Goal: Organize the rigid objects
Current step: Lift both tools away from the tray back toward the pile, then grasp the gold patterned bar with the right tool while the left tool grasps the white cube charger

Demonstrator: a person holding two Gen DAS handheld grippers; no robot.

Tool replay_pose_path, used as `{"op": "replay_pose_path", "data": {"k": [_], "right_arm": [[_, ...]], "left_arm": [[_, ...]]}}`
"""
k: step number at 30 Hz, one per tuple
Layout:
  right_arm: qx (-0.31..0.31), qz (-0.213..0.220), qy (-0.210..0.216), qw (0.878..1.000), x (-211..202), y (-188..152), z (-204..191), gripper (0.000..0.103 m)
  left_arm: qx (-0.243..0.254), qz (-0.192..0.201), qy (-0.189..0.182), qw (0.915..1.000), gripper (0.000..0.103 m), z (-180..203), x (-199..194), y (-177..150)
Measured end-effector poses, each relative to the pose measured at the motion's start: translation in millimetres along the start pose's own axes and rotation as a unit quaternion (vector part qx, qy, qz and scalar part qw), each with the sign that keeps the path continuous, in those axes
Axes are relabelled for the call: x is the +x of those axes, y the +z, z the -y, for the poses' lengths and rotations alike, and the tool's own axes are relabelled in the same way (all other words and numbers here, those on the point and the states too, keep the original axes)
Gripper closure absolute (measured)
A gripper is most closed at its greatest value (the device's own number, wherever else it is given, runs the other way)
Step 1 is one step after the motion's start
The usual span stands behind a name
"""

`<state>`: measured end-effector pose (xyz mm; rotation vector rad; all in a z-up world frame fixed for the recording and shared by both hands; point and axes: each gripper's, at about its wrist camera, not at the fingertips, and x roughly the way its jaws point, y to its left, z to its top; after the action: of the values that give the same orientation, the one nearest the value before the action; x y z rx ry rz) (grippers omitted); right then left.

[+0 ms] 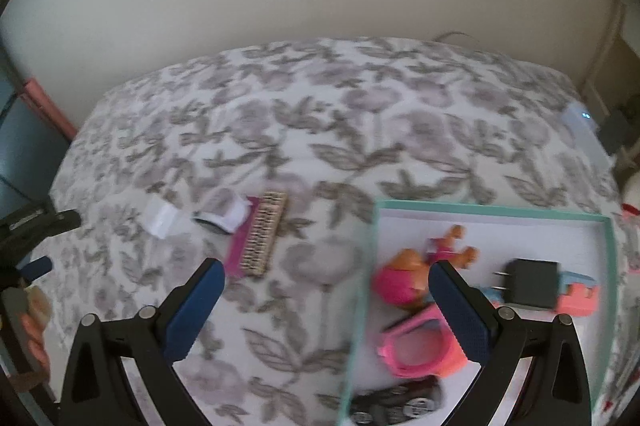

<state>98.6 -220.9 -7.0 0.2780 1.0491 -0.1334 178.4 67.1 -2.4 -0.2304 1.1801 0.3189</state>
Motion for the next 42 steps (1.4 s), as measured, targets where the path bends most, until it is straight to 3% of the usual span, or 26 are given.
{"op": "replay_pose_path", "data": {"k": [12,28,36,38,42], "right_arm": [[-0.016,-0.013,0.020,1.000,28.5,0.0,-25.4,0.002],[-0.043,-0.062,-0.008,0.997,93.3,7.6,-39.7,0.023],[-0.039,-0.067,-0.004,0.997,97.5,5.8,-31.5,0.036],[-0.039,-0.068,-0.011,0.997,96.6,4.6,-27.8,0.044],[-0.044,-0.066,-0.016,0.997,96.8,4.7,-26.9,0.047]], "left_arm": [[0.047,0.001,-0.023,0.9986,0.008,25.0,20.3,6.5],[0.098,0.005,-0.046,0.9941,0.008,67.7,74.5,3.7],[0.105,-0.003,-0.068,0.9921,0.008,79.3,85.9,0.2],[0.107,-0.006,-0.068,0.9919,0.008,81.8,88.4,-1.5],[0.101,-0.011,-0.065,0.9927,0.008,80.0,91.1,-1.8]]}}
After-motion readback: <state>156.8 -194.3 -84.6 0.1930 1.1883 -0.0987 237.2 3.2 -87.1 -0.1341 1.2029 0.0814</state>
